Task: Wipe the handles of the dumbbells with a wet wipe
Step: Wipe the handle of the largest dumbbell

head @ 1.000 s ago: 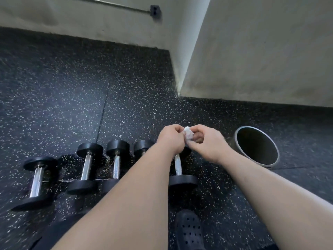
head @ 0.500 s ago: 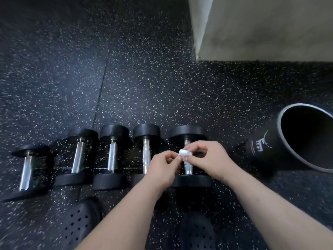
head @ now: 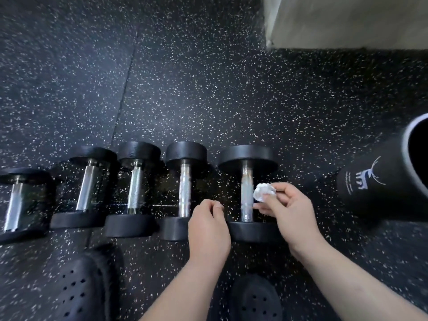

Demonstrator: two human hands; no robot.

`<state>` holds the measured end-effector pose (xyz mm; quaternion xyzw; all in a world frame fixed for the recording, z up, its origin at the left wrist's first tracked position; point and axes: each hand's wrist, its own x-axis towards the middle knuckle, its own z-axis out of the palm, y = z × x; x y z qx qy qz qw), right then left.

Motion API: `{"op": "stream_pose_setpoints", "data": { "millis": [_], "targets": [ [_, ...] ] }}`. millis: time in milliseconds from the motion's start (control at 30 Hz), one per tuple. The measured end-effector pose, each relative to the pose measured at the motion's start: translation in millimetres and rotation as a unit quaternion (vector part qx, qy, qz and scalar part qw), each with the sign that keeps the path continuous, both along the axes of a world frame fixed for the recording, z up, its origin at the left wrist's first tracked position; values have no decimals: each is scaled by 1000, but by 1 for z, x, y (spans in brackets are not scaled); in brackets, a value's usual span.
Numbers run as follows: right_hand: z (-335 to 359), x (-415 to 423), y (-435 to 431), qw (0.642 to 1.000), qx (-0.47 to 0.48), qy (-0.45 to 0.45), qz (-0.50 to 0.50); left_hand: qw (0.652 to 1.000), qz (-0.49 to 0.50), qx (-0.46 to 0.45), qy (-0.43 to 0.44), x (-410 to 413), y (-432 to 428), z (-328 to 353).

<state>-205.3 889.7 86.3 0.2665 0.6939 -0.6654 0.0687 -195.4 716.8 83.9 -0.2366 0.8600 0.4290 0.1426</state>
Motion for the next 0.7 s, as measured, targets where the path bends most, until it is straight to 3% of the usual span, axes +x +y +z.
{"op": "stream_pose_setpoints", "data": {
  "millis": [100, 200, 433, 700],
  "targets": [
    [-5, -6, -3, 999, -8, 0, -31, 997, 52, -48, -9, 13, 20, -3],
    [-12, -11, -8, 998, -18, -9, -66, 989, 127, -31, -66, 8, 39, -4],
    [-28, -27, 1, 995, 17, -32, -91, 920, 323, -30, -219, -27, 68, -15],
    [-34, -42, 12, 972, 236, -3, -17, 909, 376, -41, -173, -26, 70, -20]
  ]
}}
